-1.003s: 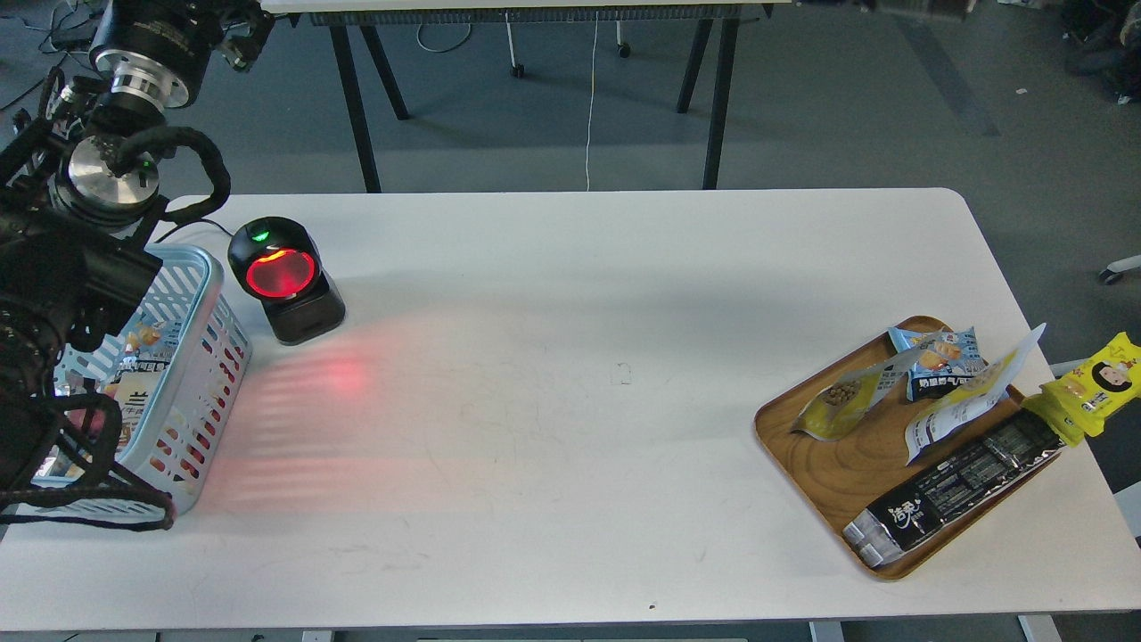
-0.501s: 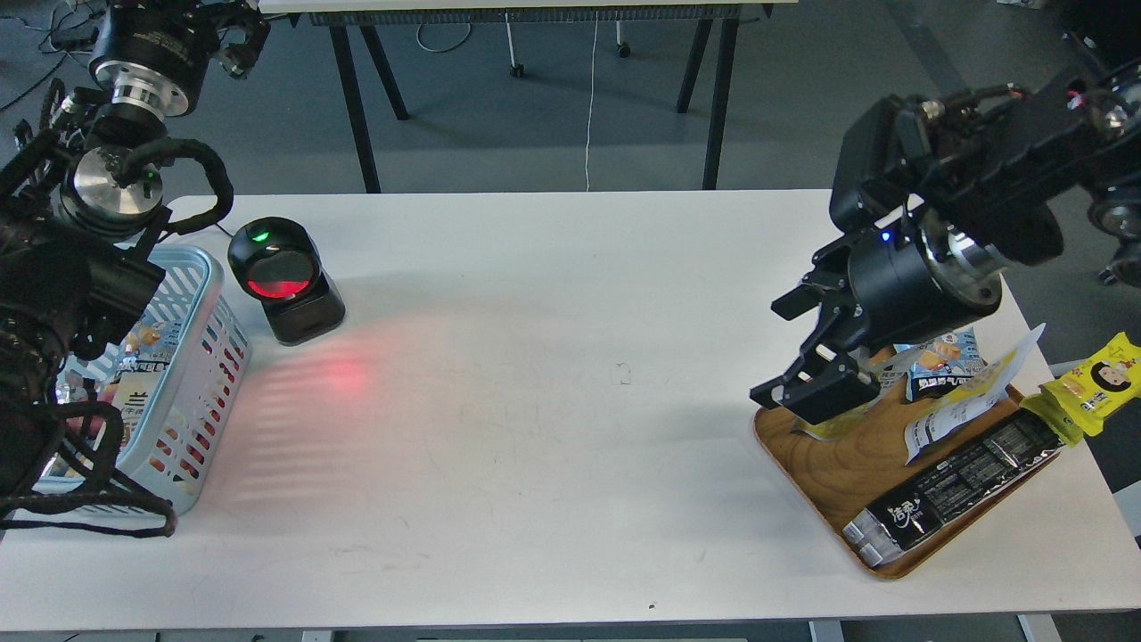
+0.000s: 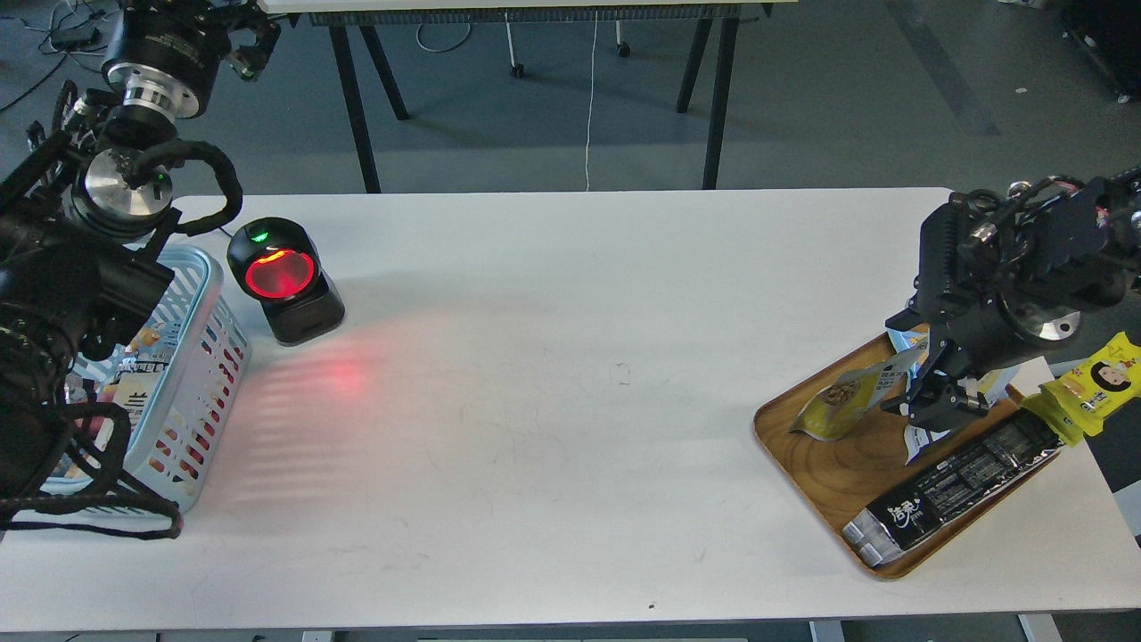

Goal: Scan snack and place in basket
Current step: 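Reach the right gripper to the yellow snack bag on the tray and grasp it, then lift the yellow bag and set it upright on the table center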

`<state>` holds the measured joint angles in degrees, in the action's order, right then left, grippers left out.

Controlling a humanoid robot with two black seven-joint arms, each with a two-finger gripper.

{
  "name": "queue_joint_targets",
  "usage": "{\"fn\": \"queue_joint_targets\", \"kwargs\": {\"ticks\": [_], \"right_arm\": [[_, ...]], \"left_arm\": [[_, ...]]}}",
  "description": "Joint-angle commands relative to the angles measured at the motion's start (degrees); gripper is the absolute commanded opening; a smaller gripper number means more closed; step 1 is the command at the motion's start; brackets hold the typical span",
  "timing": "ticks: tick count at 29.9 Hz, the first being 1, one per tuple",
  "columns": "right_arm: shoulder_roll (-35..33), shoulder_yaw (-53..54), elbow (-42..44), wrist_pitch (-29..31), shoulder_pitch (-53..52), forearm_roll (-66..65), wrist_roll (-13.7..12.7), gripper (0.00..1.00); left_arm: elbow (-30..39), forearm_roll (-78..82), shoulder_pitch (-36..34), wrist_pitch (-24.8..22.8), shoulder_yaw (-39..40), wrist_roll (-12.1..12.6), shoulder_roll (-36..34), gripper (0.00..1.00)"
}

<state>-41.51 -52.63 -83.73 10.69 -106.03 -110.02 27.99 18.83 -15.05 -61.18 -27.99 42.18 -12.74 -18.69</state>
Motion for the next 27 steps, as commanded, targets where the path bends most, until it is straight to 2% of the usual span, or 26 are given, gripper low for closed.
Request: {"fn": "queue_joint_targets", "kwargs": {"ticks": [1, 3, 8, 9, 18, 22, 27], "right_arm": [[0.2, 2.2, 0.7, -0.2, 2.9, 0.1, 0.0, 0.61], [0.0, 2.5, 0.7, -0.1, 3.5, 0.1, 0.0, 0.49], [-0.2, 2.5, 0.9, -0.1, 3.5, 0.0, 0.0, 0.09], [-0.2, 2.5, 1.1, -0.1, 3.5, 0.0, 0.0, 0.04], [-0.1, 3.6, 1.4, -0.3, 0.7, 0.4, 0.0, 0.0], [1.0, 6.7, 1.2, -0.2, -2.7, 7.0, 0.0, 0.0], [9.3, 7.2, 1.7, -0.3, -7.0, 15.4, 0.0, 0.0]], "left_arm": [[0.0, 0.1, 0.0, 0.0, -0.1, 0.0, -0.2, 1.0], [-0.1, 0.1, -0.1, 0.0, -0.1, 0.0, -0.3, 1.0], [-0.1, 0.1, -0.2, 0.0, 0.0, 0.0, -0.2, 1.0], [-0.1, 0.1, -0.2, 0.0, 0.0, 0.0, 0.0, 1.0], [-0.1, 0.1, -0.1, 0.0, 0.0, -0.1, 1.7, 1.0], [-0.1, 0.1, 0.0, 0.0, 0.0, -0.1, 1.5, 1.0], [-0.1, 0.1, -0.4, 0.0, 0.0, 0.0, 1.1, 1.0]]}}
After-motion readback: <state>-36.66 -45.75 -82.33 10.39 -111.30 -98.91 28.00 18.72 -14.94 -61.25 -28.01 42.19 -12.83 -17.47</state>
